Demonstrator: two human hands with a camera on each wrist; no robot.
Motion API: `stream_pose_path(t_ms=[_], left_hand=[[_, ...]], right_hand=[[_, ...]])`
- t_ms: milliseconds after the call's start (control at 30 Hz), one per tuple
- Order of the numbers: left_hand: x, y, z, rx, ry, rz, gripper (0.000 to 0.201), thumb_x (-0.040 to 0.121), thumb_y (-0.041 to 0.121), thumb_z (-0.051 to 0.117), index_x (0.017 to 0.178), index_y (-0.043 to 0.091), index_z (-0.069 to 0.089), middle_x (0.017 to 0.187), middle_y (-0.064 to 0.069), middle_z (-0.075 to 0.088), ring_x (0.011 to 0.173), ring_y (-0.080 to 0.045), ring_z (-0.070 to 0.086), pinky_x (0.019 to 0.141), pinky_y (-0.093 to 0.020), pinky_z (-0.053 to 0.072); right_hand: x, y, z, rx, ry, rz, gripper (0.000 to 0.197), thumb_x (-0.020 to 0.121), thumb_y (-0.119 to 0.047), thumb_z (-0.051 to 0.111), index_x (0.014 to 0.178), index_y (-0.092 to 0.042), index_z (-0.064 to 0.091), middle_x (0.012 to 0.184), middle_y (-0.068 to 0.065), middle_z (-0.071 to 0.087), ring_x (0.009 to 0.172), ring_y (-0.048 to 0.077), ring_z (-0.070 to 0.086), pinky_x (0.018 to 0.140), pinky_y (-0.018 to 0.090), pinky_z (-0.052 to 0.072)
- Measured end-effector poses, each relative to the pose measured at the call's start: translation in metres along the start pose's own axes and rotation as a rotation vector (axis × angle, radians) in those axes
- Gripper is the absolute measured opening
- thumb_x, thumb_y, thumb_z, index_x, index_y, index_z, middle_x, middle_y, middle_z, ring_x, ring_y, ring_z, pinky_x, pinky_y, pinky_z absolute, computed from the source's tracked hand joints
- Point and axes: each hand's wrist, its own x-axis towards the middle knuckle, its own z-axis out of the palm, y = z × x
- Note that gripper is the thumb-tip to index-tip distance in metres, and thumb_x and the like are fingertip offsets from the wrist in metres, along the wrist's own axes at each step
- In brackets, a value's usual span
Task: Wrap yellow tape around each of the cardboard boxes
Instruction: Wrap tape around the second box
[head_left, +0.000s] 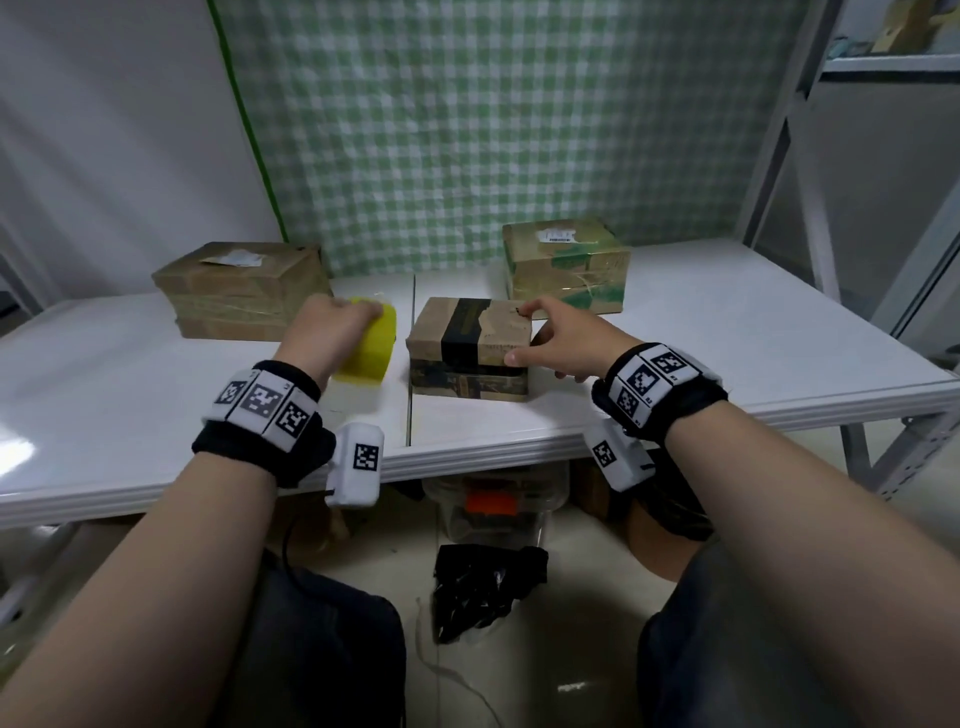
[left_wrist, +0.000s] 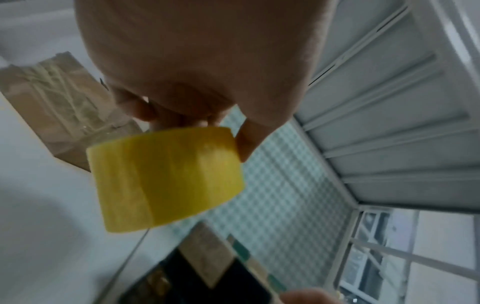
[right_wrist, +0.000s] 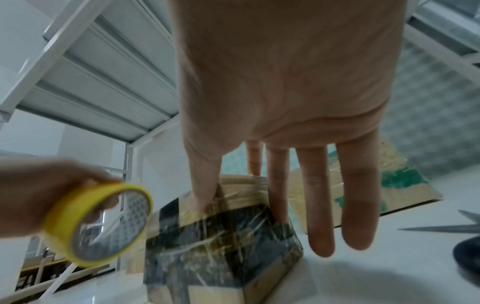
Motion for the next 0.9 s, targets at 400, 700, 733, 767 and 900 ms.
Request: stream_pose_path(t_ms=[400,700,733,767,900], left_hand=[[-0.064,0.029,0.042,-0.306,-0.322,0.146,0.02,0.107,0.021,0.048,0.11,0.006,0.061,0.088,-0.019,0.077,0.072,-0.035,0.073,0.078,-0.051,0.059],[-0.084,0.04,0.067,-0.303,-0.414,0.261,0.016,0.105,0.002,0.046,0.102,0.015,0.054,0.089,-0.014,0.074,0.068,-0.026,0.073,0.068,-0.038,0.063],[-0.083,0.039,0.069,-0.296,-0.425,0.252,0.013,0.105,0.003,0.046,0.105,0.014,0.053,0.088,-0.013,0.075,0.069,-0.027,0.073,0.072,-0.043,0.062],[-0.083,0.038,0.07,-0.289,-0.438,0.246,0.01,0.105,0.004,0.046,0.11,0.011,0.052,0.089,-0.013,0.075,0.069,-0.028,0.073,0.076,-0.047,0.061],[-0.083,0.036,0.076,-0.255,-0.457,0.245,0.027,0.106,0.005,0.044,0.131,-0.007,0.044,0.092,-0.019,0.073,0.069,-0.027,0.073,0.078,-0.049,0.061]], right_hand=[[-0.018,-0.054,-0.005,0.372,0.199,-0.168,0.038,0.095,-0.052,0.063,0.118,-0.023,0.073,0.104,-0.015,0.067,0.088,-0.008,0.061,0.069,0.013,0.043],[-0.023,-0.042,-0.004,0.65,0.231,-0.167,0.011,0.087,-0.03,0.08,0.093,-0.021,0.078,0.077,-0.01,0.072,0.074,0.003,0.066,0.061,0.019,0.047],[-0.022,-0.041,-0.004,0.644,0.236,-0.16,0.008,0.086,-0.03,0.08,0.09,-0.024,0.078,0.081,-0.007,0.073,0.079,0.009,0.067,0.063,0.023,0.047],[-0.021,-0.041,-0.004,0.637,0.244,-0.157,0.005,0.086,-0.029,0.08,0.088,-0.025,0.078,0.084,-0.005,0.074,0.082,0.012,0.067,0.063,0.024,0.047],[-0.017,-0.039,-0.004,0.562,0.304,-0.173,0.006,0.087,-0.02,0.079,0.082,-0.021,0.077,0.081,-0.01,0.073,0.07,-0.006,0.064,0.062,0.014,0.044]])
